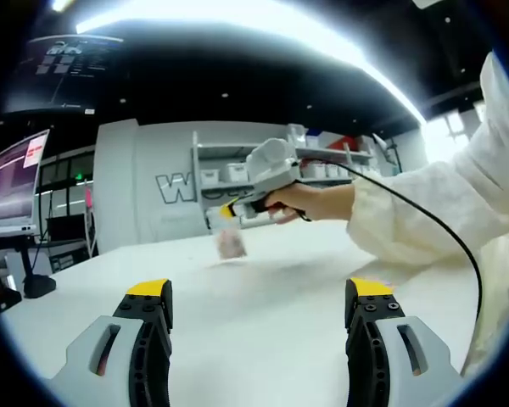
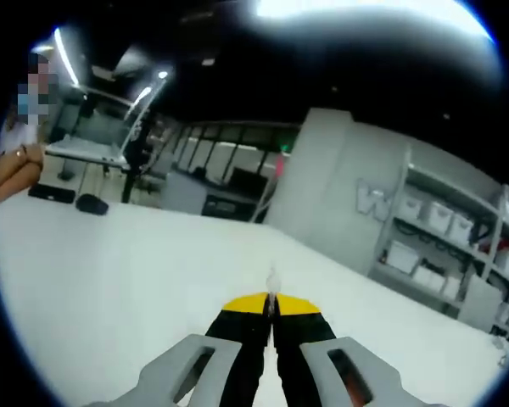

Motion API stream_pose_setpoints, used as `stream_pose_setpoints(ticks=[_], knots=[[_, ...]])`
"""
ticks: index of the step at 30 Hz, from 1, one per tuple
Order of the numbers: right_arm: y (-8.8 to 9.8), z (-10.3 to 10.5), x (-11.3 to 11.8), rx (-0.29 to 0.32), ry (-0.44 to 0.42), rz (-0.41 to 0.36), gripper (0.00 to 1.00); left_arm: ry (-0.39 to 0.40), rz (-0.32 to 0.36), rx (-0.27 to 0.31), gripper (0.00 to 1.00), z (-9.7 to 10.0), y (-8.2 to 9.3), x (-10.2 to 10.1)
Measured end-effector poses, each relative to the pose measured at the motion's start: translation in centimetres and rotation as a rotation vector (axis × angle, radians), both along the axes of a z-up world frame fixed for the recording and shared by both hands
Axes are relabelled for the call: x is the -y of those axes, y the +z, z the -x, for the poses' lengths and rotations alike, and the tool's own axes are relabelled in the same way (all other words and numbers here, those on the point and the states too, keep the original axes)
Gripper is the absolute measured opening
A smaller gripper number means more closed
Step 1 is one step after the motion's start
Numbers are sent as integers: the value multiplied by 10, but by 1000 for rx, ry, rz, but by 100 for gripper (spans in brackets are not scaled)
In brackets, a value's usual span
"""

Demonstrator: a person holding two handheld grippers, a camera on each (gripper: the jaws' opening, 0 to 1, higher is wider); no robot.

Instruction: Open the resealable bag by pulling the two sides of the seal apart until the entire bag opening is separated and visibly accessible.

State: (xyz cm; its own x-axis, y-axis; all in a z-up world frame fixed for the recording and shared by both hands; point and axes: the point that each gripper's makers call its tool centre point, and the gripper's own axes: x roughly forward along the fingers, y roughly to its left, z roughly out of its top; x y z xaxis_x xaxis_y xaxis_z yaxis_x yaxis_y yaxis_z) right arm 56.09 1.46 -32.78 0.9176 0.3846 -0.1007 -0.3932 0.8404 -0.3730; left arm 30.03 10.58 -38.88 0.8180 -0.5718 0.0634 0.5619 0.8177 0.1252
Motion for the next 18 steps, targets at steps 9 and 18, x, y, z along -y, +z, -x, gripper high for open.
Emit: stream_pose_setpoints(ticks=[9, 18], knots=[[-1, 2, 4, 12, 3, 34, 0, 0, -1, -1, 82, 1, -1, -1], [8, 11, 0, 118, 20, 223, 0, 2, -5, -1, 82, 2, -2, -1]])
